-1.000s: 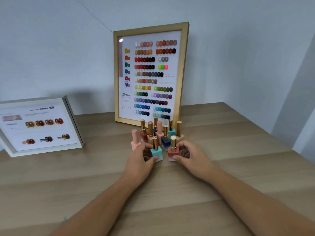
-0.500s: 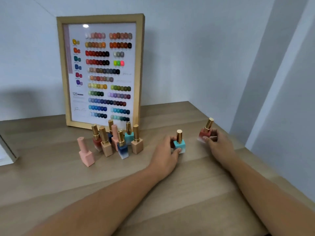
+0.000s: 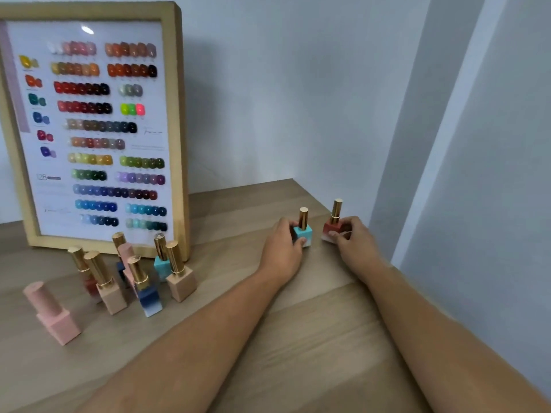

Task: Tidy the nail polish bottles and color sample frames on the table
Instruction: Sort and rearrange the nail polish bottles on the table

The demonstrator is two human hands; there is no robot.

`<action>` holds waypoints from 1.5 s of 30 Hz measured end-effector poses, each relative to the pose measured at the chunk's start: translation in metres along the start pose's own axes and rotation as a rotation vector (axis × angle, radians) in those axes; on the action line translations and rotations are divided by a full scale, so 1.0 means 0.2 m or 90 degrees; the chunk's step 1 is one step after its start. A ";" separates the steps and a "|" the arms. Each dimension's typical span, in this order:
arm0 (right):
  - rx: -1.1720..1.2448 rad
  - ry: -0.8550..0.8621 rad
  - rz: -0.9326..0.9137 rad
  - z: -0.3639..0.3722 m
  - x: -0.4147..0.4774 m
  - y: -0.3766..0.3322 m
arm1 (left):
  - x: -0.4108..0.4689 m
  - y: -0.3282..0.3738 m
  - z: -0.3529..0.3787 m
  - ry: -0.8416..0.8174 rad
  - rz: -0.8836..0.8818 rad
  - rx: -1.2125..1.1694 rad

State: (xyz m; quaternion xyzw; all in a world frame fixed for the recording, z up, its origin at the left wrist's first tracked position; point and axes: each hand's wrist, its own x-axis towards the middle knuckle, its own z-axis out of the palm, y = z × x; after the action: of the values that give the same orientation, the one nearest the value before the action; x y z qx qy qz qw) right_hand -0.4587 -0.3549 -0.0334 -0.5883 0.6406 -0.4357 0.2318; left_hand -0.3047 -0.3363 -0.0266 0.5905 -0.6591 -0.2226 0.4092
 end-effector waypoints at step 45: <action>0.008 -0.353 -0.319 0.63 -0.58 -0.55 | -0.72 -0.44 -0.90 0.187 -0.071 0.183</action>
State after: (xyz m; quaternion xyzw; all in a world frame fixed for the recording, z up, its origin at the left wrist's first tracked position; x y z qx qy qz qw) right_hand -0.2730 -0.2714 -0.0312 -0.8209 0.3871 -0.3068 0.2866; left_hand -0.1128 -0.1823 -0.0321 0.7043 -0.5837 -0.0601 0.3995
